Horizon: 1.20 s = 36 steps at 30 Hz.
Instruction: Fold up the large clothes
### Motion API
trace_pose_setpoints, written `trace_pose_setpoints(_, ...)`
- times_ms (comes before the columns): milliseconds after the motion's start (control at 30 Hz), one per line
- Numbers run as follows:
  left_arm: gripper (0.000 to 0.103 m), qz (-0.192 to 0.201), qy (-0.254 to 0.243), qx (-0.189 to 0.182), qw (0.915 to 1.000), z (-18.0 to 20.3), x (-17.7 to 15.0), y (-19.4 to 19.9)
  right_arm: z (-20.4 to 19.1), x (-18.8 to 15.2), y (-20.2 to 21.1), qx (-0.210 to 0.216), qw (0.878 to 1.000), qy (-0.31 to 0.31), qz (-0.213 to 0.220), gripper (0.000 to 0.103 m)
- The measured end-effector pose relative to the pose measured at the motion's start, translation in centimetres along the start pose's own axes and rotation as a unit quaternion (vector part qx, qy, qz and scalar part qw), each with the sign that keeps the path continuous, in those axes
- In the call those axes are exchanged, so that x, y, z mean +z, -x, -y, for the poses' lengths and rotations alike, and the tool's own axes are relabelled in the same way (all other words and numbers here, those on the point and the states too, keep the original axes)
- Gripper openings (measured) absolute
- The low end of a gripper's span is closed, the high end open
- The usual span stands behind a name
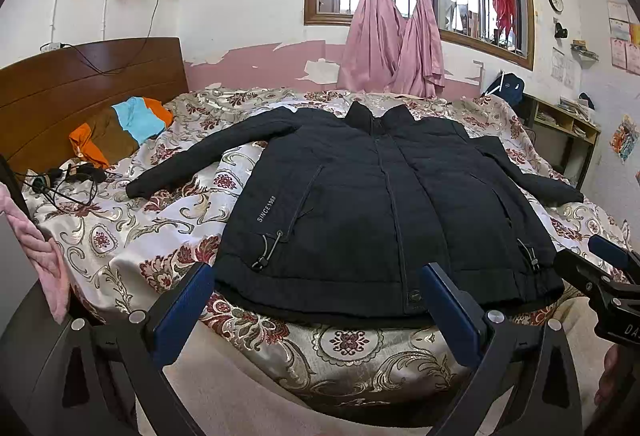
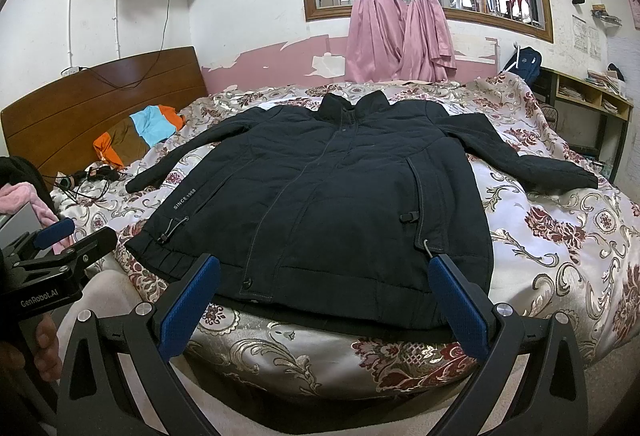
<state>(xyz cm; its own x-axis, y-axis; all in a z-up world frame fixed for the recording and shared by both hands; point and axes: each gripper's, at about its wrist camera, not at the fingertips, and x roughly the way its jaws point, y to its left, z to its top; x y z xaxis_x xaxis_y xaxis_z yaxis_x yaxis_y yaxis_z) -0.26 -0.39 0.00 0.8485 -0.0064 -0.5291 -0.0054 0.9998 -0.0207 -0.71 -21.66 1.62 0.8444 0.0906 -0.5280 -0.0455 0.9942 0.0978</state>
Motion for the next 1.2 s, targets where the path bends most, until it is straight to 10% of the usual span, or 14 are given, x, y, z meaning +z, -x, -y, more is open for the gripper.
trace_pose_setpoints(733, 0.103, -0.053, -0.033, -0.004, 0.9980, 1.4, 2.7, -5.2, 4.3, 0.9, -2.9, -0.032, 0.998, -0.044, -0.021, 0.102)
trace_pose_setpoints(933, 0.103, -0.072, -0.064, 0.015, 0.9952, 5.1, 6.6, -12.1, 12.4, 3.4, -6.5, -0.075, 0.994, -0.071, -0.038, 0.102)
trace_pose_setpoints(1200, 0.103, -0.080, -0.103, -0.068, 0.9891, 14.3, 13.8, -23.0, 28.8, 6.9, -13.6, -0.141, 0.975, -0.159, -0.064, 0.102)
